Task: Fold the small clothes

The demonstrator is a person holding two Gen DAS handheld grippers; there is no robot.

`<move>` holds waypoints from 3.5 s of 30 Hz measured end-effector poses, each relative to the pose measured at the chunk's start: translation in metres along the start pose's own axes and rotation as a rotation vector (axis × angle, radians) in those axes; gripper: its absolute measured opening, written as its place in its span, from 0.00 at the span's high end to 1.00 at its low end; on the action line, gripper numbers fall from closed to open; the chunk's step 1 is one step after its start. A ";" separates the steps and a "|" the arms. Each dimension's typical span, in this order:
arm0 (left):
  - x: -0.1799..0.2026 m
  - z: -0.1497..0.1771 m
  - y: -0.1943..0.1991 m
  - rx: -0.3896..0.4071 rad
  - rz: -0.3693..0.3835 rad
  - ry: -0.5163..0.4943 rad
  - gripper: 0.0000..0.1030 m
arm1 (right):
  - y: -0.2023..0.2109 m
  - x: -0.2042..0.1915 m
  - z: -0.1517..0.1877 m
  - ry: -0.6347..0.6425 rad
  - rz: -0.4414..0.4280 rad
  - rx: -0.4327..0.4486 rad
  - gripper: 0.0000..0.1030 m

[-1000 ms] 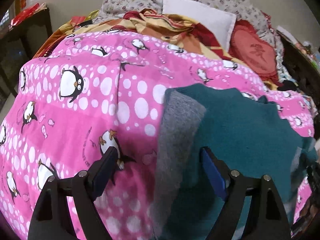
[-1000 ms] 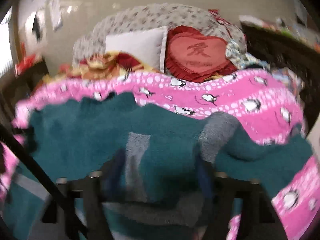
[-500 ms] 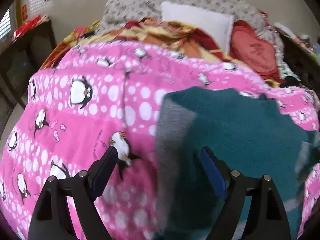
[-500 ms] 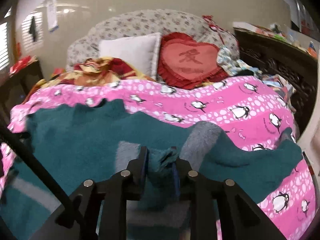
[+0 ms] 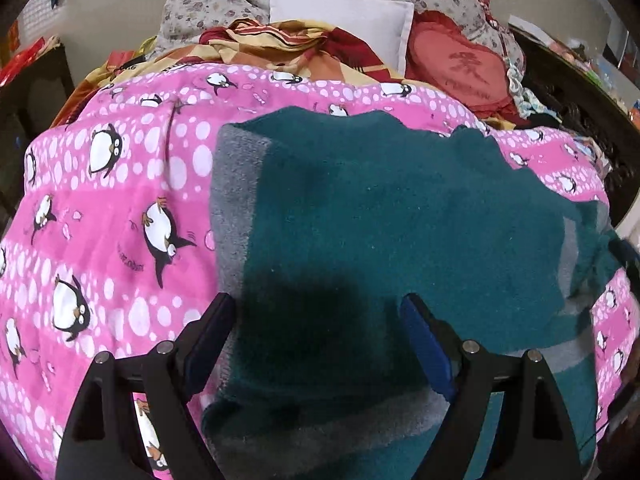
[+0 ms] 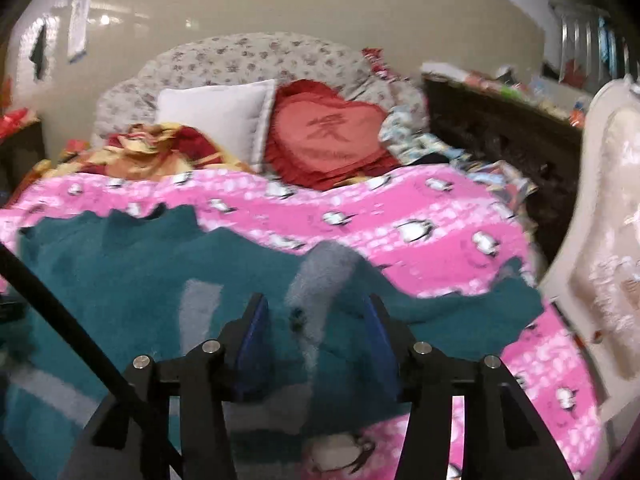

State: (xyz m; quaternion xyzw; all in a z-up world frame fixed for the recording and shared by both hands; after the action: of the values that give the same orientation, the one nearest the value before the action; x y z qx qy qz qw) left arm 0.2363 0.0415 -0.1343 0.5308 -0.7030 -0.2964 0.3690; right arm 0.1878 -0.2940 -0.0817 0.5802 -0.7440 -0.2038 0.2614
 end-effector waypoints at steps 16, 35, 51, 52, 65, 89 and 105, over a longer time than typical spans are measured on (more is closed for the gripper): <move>0.006 0.010 -0.014 0.016 -0.027 -0.043 0.09 | -0.021 -0.008 0.028 -0.077 -0.187 -0.116 0.54; 0.011 0.014 -0.023 0.064 -0.024 -0.083 0.00 | -0.083 0.266 0.083 -0.704 0.063 -0.157 0.35; 0.015 0.014 -0.022 0.076 -0.025 -0.085 0.00 | -0.078 0.176 0.010 -0.416 -0.121 -0.032 0.29; 0.015 0.014 -0.022 0.078 -0.022 -0.083 0.00 | -0.067 0.193 0.011 -0.480 -0.129 -0.004 0.28; 0.017 0.014 -0.021 0.083 -0.024 -0.085 0.00 | -0.095 0.285 0.053 -0.670 0.024 -0.115 0.32; 0.023 0.009 -0.006 0.118 -0.006 -0.101 0.00 | 0.028 0.288 0.073 -0.692 0.070 0.000 0.95; 0.029 -0.021 0.055 0.113 0.200 0.049 0.00 | 0.092 -0.025 -0.054 -0.071 -0.335 0.197 0.94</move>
State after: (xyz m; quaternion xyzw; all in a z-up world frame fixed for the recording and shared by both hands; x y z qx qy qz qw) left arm 0.2199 0.0275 -0.0727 0.4850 -0.7587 -0.2051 0.3835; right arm 0.1566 -0.2476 0.0127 0.7110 -0.6623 -0.1910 0.1394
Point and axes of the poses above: each gripper's, at about its wrist camera, not at the fingertips, and y roughly against the way its jaws point, x to its right, z to its underside, the point moved 10 cm from there along -y, roughly the way its jaws point, and after that the axes turned 7 degrees about z, right-handed, at the moved point
